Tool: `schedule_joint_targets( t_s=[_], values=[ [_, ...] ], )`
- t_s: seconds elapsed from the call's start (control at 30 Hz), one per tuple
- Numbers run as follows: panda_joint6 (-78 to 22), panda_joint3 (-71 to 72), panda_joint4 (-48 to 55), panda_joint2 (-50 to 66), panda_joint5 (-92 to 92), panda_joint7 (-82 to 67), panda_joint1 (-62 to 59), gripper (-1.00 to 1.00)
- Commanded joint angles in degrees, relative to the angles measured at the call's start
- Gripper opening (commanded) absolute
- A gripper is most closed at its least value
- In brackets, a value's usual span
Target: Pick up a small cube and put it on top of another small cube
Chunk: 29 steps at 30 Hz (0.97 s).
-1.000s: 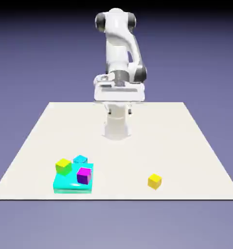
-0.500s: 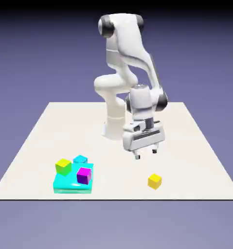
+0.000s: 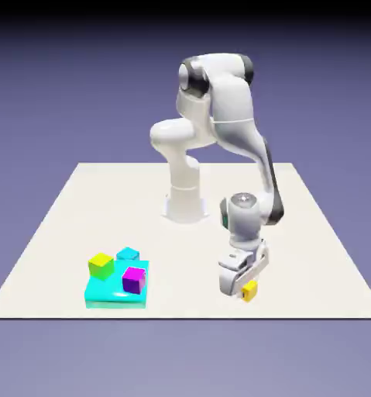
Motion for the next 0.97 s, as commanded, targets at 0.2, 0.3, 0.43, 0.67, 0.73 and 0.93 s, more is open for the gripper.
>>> schedule_joint_targets(
  t_s=[0.2,0.3,0.43,0.67,0.73,0.93],
  values=[
    [-7.7,-9.3,-1.7,-9.3,-4.0,1.3,-2.6,-1.0],
    [-11.4,-15.5,-1.5,-12.8,-6.0,0.8,-7.7,-1.0],
    [-16.3,-23.8,-1.2,-17.3,-8.6,0.1,-14.5,-1.0],
    [-18.3,-29.4,-0.8,-17.9,-6.2,-4.2,-22.8,-1.0],
    [-15.4,-26.9,-0.6,-14.0,-1.3,-7.9,-24.5,-1.0],
    [-15.4,-26.9,-0.6,-14.0,-1.3,-7.9,-24.5,1.0]
  ],
)
